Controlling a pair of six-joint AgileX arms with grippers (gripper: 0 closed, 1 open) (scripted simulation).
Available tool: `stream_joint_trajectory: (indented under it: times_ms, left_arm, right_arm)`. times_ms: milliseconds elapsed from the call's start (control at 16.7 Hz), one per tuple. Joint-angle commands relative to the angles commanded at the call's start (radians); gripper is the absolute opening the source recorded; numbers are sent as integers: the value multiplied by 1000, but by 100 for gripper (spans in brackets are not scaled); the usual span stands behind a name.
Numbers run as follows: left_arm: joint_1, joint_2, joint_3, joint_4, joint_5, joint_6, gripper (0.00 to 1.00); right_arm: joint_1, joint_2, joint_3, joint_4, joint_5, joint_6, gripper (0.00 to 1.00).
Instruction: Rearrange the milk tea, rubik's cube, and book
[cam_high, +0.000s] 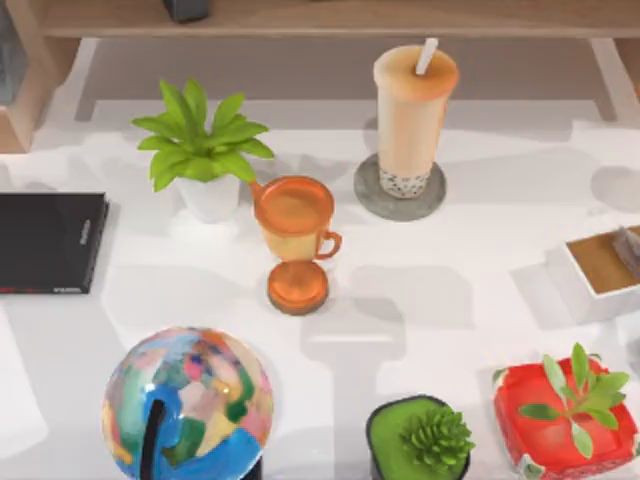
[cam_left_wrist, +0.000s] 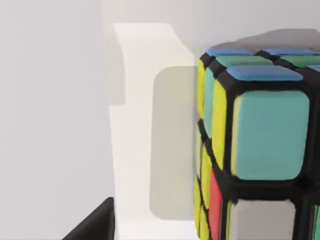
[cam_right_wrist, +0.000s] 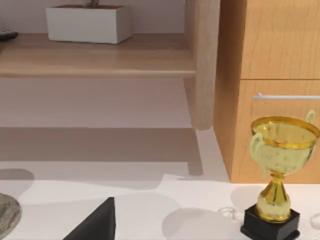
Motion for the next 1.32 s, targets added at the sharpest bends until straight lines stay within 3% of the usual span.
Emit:
stream_joint_trajectory:
  times_ms: [480,1260,1320]
  left_arm:
    - [-35,-45,-111,70,-4,-36,100]
    - [-35,-45,-111,70,-4,-36,2]
    - [-35,-45,-111,70,-4,-36,0]
  right_arm:
    - [0,0,0,0,0,0,100]
    - [0,0,0,0,0,0,100]
    - [0,0,0,0,0,0,100]
